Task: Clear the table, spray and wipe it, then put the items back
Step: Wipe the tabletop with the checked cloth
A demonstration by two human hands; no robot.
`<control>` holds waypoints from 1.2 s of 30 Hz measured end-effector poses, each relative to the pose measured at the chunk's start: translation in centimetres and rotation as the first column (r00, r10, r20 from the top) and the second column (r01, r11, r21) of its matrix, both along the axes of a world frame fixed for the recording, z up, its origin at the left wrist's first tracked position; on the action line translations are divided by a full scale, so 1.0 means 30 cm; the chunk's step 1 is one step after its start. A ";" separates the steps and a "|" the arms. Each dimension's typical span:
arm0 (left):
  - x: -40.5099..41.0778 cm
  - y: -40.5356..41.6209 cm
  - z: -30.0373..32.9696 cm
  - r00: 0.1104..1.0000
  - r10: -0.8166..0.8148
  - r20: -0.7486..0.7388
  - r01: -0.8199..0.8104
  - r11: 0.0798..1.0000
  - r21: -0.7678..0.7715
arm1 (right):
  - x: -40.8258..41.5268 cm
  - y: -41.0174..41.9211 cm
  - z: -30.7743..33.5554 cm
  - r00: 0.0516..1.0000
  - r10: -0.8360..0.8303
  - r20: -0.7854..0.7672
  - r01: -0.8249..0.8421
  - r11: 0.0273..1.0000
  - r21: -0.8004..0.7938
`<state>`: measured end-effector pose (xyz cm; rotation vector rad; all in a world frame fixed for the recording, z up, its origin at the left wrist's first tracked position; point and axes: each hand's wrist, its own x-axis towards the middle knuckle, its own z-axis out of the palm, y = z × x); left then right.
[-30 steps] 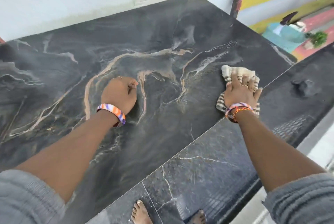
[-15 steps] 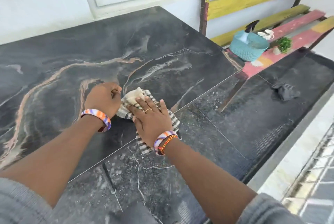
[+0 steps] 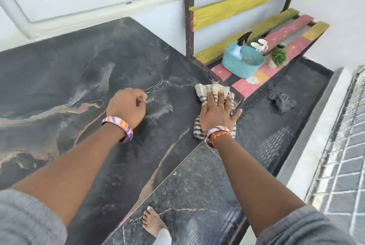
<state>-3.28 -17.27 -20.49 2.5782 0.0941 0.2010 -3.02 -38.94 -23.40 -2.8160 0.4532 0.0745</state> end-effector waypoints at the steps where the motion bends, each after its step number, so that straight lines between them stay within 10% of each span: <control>1: 0.051 -0.017 0.000 1.000 -0.018 -0.007 0.018 1.000 -0.006 | 0.038 -0.014 0.000 0.999 -0.050 -0.005 0.050 0.999 -0.003; 12: 0.429 -0.084 0.009 0.986 -0.169 0.007 0.169 0.985 -0.027 | 0.299 -0.094 0.009 0.976 -0.213 -0.037 0.208 0.972 -0.113; 36: 0.993 0.289 -0.021 0.937 0.349 -0.030 -0.350 0.937 -0.007 | 1.332 0.577 -0.011 0.876 0.482 0.009 -0.482 0.874 0.060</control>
